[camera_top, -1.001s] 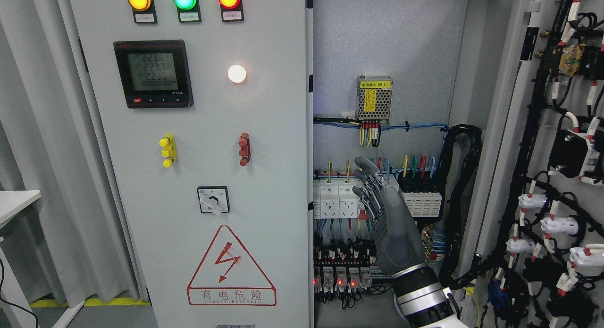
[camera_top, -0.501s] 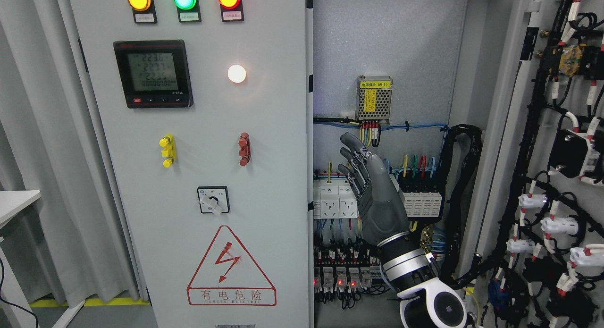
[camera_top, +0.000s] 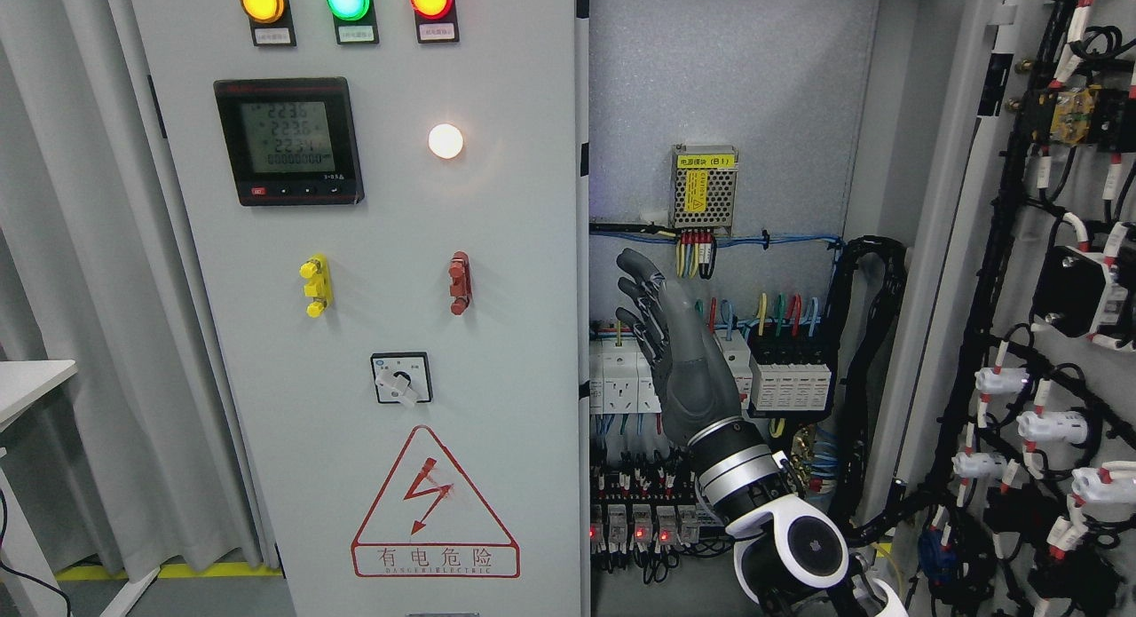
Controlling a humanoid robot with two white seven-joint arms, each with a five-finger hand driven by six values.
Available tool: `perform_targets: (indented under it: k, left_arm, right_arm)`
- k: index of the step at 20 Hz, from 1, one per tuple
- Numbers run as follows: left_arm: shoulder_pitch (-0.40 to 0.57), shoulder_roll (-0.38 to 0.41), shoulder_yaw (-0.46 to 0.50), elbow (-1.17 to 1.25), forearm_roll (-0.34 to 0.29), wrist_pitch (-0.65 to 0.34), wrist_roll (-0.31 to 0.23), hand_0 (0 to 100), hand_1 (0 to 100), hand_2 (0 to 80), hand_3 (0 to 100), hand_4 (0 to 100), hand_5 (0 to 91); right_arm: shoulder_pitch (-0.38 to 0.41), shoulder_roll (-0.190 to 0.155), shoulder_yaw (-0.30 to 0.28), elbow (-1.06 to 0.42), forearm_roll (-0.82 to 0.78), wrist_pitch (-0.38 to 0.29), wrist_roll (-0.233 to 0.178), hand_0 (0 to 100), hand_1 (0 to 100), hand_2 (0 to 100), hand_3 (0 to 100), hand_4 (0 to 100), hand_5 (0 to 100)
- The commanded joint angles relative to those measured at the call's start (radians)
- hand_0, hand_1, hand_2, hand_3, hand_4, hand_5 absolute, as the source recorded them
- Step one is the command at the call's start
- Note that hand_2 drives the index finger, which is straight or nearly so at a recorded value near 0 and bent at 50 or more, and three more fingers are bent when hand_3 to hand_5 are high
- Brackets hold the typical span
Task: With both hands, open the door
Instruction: 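Raise the right hand into the cabinet toward the indicator-light door edge, then hook the right hand fingers behind the inner edge of the indicator-light door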
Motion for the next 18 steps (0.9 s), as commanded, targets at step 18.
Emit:
perform_targets:
  k: [18]
  left_arm:
    - [0.002, 0.003, 0.003, 0.017, -0.003, 0.001, 0.0, 29, 0, 2.9, 3, 3, 0.0]
  right_arm:
    - [-0.144, 0.001, 0.049, 0.159, -0.139, -0.001, 0.009, 22, 0, 0, 0, 0, 0]
